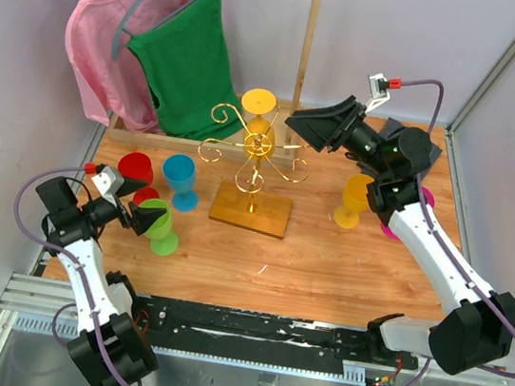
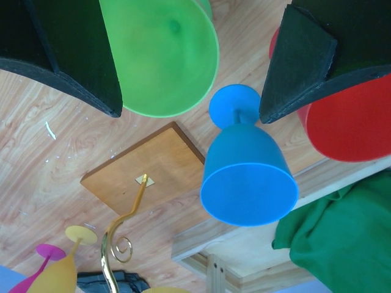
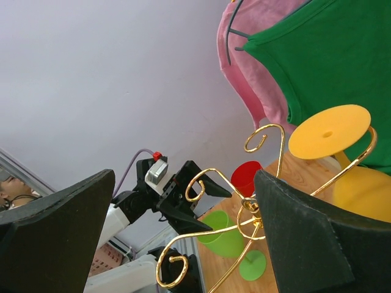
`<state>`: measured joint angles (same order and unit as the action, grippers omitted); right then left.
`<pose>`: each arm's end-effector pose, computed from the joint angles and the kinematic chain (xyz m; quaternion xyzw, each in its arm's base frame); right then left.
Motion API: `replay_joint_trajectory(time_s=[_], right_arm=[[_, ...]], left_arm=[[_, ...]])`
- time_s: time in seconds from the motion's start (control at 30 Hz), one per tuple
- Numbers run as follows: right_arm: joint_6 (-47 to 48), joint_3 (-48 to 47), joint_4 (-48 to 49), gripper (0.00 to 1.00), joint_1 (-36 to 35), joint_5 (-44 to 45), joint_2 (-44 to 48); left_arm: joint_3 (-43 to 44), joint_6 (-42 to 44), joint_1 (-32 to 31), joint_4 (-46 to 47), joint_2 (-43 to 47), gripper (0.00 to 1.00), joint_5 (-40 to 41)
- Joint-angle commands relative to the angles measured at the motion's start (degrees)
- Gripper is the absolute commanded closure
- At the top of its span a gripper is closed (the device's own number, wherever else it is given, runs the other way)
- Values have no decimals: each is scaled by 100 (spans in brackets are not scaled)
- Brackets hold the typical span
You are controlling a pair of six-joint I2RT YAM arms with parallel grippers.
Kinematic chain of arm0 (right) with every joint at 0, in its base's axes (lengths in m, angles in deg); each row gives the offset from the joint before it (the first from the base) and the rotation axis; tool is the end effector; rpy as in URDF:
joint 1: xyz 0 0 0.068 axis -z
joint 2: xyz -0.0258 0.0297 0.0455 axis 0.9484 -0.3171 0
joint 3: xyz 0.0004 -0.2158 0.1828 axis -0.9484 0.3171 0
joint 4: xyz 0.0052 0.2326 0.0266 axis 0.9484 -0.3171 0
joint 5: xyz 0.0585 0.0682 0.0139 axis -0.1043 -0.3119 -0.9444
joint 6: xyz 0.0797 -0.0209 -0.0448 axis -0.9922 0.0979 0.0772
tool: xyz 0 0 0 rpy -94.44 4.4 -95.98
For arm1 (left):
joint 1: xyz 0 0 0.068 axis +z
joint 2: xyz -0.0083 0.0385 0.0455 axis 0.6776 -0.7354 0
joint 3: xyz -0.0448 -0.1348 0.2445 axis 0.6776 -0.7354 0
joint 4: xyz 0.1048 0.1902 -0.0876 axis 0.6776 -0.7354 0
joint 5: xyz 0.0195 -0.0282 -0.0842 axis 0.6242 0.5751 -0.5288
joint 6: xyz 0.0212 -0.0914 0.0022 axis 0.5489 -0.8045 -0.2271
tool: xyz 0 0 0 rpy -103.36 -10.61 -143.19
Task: Take the wine glass off the wine glass rack
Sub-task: Place the wine glass at the center of the board, then pick up the wine glass from the wine rack.
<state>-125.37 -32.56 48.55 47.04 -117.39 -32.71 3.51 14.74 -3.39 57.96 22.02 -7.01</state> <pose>0.2404 0.1704 0.4711 -0.1500 0.5416 0.6678 0.4880 0.1338 0.0013 0.2495 0.2687 0.6883 -0.2603 0.6215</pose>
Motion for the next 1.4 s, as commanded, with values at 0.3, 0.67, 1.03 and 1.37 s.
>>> replay_joint_trajectory(time_s=[0.3,0.67,1.03,1.37], right_arm=[[-71,-417,155,2,90,-178,-94],[-201,-672,169,2,228,-266,-177],[-709,-974,585,2,651,-482,-345],[-1316,-1287,1131,2,1095,-670,-674]], left_arm=[[498,-537,51,387,-114,1,-42],[1133,-839,53,254,-250,1,-48],[1433,-5781,52,4545,-348,1,917],[3408,-7685,-341,4594,-1639,1,1416]])
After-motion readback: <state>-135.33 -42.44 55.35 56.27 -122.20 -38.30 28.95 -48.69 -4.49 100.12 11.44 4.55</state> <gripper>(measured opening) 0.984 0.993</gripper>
